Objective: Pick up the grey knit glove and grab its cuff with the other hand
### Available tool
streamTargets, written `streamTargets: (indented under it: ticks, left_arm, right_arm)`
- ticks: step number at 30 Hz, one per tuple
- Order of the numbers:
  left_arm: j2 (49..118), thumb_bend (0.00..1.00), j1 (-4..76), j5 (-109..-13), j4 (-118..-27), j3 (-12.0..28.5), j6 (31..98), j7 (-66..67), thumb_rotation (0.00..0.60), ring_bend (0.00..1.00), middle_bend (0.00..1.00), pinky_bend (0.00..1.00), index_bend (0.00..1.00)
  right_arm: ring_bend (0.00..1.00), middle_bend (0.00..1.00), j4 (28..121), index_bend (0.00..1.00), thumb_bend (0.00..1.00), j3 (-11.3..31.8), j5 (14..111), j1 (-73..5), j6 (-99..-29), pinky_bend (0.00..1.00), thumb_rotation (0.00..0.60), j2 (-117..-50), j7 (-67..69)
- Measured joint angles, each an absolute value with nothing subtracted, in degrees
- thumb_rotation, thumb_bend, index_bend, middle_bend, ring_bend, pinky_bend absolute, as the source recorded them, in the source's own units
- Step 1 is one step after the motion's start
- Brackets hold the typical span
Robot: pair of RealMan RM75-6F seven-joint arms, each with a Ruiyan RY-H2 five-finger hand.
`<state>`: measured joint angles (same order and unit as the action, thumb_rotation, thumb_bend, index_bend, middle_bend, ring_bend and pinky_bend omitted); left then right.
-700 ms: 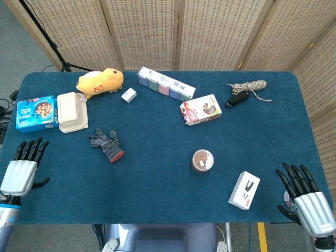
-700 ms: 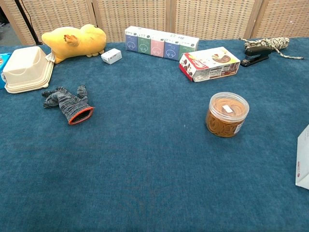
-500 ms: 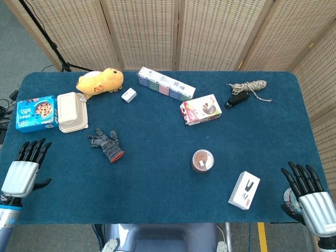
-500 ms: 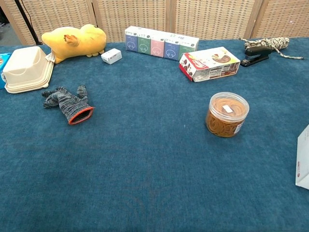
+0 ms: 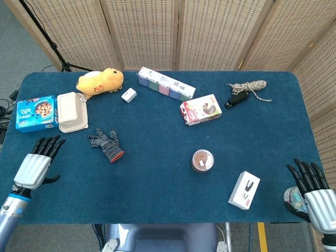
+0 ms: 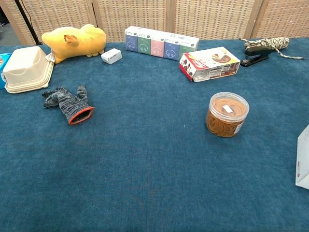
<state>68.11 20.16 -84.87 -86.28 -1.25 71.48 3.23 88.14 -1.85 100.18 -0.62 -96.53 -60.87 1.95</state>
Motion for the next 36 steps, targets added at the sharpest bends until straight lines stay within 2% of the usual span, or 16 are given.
streamTargets:
  ticks: [5,15,20,24,26,32,36]
  left_arm:
    - [70.8,0.23,27.7,-84.8,-80.1,0.7,60.2,-1.8,0.6,0.0,0.0,0.0,0.0]
    - [83.0,0.26,40.2,-83.8,-62.1,3.9,44.6,-8.6,0.6,0.0,0.0,0.0,0.0]
    - [86.7,0.29,42.7,-83.2,-56.8,3.9,41.0,-11.3,0.6,0.0,0.0,0.04,0.0]
    - [89.2,0.35,44.5,-83.3,-52.8,3.9,39.5,-14.3,0.6,0.03,0.01,0.13,0.0]
    - [90.0,0.36,45.0,-83.6,-51.3,3.8,39.4,-15.1,0.6,0.08,0.06,0.18,0.05]
    - [91.3,0.37,46.2,-84.2,-48.6,2.9,38.7,-15.7,0.6,0.29,0.29,0.37,0.31]
    - [91.4,0.37,46.5,-84.5,-48.8,2.2,38.5,-15.7,0.6,0.37,0.39,0.43,0.43]
  right_arm:
    - [0.0,0.0,87.6,0.0,0.0,-1.0,98.2,-1.1,-95.2,0.0,0.6,-60.9,3.0]
    - [0.0,0.0,85.5,0.0,0.0,0.7,93.8,-1.6,-92.6,0.0,0.6,-61.3,4.5]
    - [0.0,0.0,85.0,0.0,0.0,1.1,92.6,-1.6,-91.9,0.0,0.6,-61.4,5.1]
    - [0.0,0.0,84.7,0.0,0.0,1.5,91.8,-1.6,-91.6,0.0,0.6,-61.5,5.4]
    - [0.0,0.0,84.6,0.0,0.0,1.6,91.7,-1.5,-91.6,0.0,0.6,-61.5,5.5]
    - [0.0,0.0,84.8,0.0,0.0,1.7,91.8,-1.5,-91.6,0.0,0.6,-61.3,6.2]
    - [0.0,0.0,85.0,0.0,0.0,1.5,92.2,-1.4,-91.7,0.0,0.6,-61.1,6.8]
